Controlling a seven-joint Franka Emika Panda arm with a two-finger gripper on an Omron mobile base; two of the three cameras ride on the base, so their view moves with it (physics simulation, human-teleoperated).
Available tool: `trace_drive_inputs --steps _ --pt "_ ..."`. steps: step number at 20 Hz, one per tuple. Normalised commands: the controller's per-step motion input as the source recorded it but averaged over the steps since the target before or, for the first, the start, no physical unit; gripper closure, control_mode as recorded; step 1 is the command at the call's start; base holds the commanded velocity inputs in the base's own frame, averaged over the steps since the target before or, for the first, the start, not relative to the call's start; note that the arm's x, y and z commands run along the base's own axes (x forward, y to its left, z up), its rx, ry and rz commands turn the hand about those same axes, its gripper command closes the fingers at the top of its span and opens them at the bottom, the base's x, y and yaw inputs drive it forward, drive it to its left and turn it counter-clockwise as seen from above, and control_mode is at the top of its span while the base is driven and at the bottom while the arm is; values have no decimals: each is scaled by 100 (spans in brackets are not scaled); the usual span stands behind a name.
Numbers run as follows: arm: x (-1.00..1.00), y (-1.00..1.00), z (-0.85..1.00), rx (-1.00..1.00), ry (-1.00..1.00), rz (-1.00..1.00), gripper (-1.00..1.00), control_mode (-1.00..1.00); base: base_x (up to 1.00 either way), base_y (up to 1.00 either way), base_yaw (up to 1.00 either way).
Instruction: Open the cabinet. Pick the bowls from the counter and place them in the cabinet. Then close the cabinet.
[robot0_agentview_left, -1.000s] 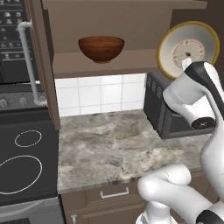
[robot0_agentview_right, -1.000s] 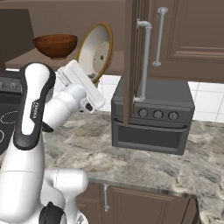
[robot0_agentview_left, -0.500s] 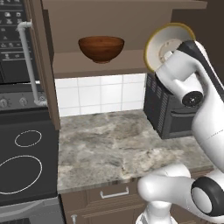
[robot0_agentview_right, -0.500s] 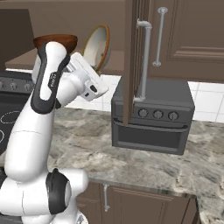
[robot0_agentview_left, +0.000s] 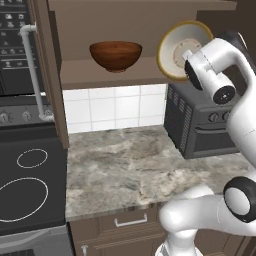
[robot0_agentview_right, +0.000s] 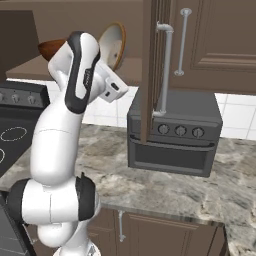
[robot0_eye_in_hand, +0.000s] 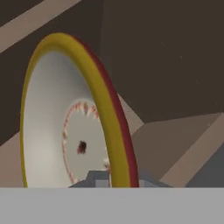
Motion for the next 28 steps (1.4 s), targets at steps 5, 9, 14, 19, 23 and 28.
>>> trace_drive_inputs --steps 5,9,14,19,23,28 --pt "25 39 13 -1 24 0 100 -100 0 0 0" --pt "15 35 0 -3 23 -4 100 -100 0 0 0" --pt "6 0 2 -2 27 -21 100 -100 0 0 0" --pt "0 -22 20 0 40 -33 100 -100 0 0 0" --pt "23 6 23 -2 44 -34 100 -100 0 0 0" --pt "47 17 45 -7 42 -30 100 -100 0 0 0"
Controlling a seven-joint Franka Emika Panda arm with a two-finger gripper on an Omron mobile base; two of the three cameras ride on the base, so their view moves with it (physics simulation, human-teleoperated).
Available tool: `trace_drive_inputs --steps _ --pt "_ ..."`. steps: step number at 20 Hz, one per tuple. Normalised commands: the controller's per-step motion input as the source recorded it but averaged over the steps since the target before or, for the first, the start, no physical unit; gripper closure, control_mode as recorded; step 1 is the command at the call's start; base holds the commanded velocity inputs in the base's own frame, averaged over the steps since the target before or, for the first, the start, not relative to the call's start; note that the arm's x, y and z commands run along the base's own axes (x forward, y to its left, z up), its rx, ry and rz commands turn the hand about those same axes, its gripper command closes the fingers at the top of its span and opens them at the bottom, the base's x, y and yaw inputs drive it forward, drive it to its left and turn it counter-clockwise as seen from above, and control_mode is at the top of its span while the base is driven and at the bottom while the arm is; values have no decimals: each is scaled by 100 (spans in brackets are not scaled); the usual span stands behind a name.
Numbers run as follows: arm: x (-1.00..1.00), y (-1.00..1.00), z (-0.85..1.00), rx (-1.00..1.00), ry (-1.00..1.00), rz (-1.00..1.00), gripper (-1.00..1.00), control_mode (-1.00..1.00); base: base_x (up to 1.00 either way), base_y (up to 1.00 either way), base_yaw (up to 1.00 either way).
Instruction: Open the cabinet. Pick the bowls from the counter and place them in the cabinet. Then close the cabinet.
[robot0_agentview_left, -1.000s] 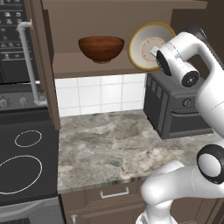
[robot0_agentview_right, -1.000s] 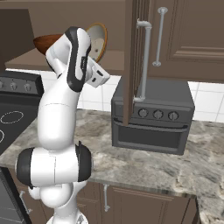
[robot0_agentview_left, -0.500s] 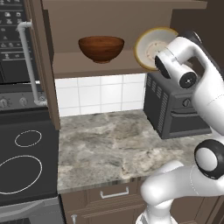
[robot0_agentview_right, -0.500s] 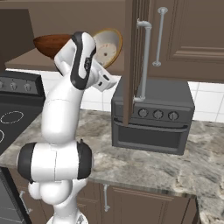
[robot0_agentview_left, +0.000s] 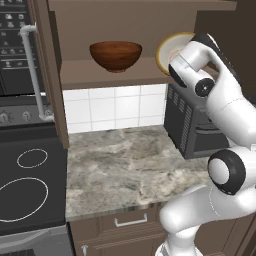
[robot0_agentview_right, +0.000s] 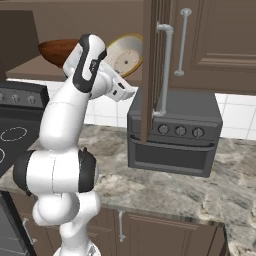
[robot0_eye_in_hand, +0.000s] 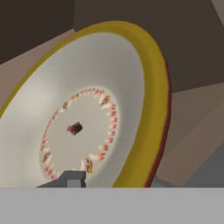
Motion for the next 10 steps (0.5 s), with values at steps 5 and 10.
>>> trace_drive_inputs --steps 5,10 --pt "67 0 65 -6 45 -24 100 -100 0 0 0" --pt "50 11 41 -5 38 -21 -100 -100 0 0 0"
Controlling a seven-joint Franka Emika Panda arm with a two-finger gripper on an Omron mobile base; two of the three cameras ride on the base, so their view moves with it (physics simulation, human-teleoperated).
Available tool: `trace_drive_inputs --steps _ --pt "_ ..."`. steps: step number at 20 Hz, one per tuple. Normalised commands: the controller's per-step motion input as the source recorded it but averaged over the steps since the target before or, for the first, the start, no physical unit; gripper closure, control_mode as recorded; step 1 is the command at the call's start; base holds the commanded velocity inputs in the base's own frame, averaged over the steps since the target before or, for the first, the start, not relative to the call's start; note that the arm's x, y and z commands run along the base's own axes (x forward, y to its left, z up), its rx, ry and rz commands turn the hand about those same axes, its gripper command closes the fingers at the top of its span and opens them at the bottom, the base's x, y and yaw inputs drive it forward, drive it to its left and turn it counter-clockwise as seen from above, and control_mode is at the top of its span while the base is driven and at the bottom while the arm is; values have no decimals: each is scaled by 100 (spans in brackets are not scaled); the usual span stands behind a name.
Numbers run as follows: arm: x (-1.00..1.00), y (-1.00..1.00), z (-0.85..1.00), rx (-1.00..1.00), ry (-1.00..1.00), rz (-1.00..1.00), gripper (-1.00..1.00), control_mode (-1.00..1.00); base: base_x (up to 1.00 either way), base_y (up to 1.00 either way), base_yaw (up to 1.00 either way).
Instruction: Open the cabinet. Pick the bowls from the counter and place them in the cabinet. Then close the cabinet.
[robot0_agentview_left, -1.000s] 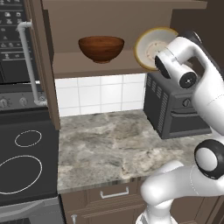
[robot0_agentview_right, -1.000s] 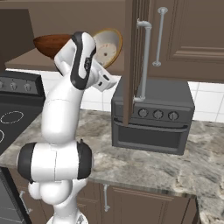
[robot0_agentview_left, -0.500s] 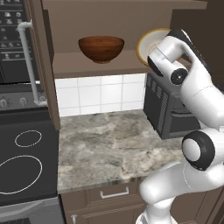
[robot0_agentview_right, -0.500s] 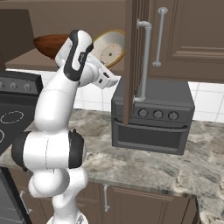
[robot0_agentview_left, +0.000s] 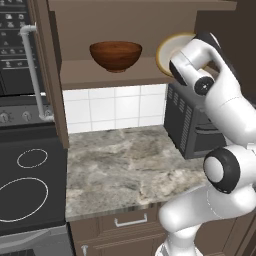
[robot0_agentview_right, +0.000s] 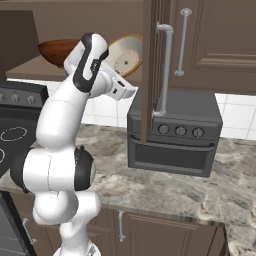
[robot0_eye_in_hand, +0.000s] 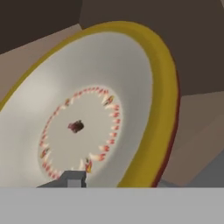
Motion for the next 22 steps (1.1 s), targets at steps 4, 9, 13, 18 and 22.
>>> trace_drive_inputs --steps 4,9,13,18,22 --pt "69 24 53 -7 31 -16 -100 -100 0 0 0" --pt "65 34 83 -11 19 -12 -100 -100 0 0 0" --pt "48 26 98 -13 8 -9 -100 -100 0 0 0" --pt "14 1 89 -5 0 -10 -100 -100 0 0 0" --pt "6 2 98 -5 0 -6 -100 -100 0 0 0"
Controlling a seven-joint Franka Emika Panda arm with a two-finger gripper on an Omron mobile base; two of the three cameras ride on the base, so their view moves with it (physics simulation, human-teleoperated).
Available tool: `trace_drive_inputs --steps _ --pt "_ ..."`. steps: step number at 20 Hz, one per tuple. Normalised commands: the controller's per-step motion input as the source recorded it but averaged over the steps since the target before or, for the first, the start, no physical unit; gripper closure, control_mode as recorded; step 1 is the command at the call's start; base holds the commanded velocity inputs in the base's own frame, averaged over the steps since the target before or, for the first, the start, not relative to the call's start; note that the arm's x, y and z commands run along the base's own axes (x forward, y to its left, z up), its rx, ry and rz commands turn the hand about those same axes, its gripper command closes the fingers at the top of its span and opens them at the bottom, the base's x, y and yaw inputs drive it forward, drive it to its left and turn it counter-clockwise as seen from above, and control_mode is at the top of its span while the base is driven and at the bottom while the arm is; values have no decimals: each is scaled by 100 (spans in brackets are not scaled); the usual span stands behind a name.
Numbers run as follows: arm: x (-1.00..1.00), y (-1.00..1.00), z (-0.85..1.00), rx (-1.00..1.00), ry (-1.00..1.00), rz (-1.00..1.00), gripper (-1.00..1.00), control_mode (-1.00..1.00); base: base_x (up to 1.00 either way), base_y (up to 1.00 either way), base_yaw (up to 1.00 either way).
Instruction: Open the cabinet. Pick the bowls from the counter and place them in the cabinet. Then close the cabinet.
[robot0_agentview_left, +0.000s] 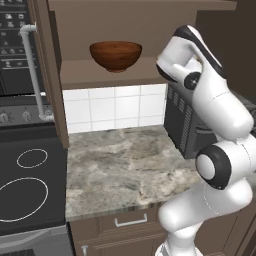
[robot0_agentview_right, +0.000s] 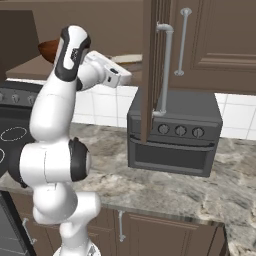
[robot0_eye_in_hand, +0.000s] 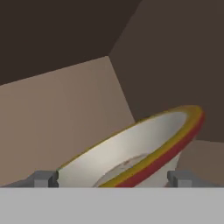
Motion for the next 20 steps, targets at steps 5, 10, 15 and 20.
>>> trace_drive_inputs --steps 5,10,15,20 --pt "12 27 100 -11 -6 0 -100 -100 0 0 0" --pt "-2 23 74 -10 -18 0 -100 -100 0 0 0" --pt "-20 -26 9 0 -20 -5 -100 -100 0 0 0" --pt "-34 -23 12 0 -20 -4 -100 -100 0 0 0"
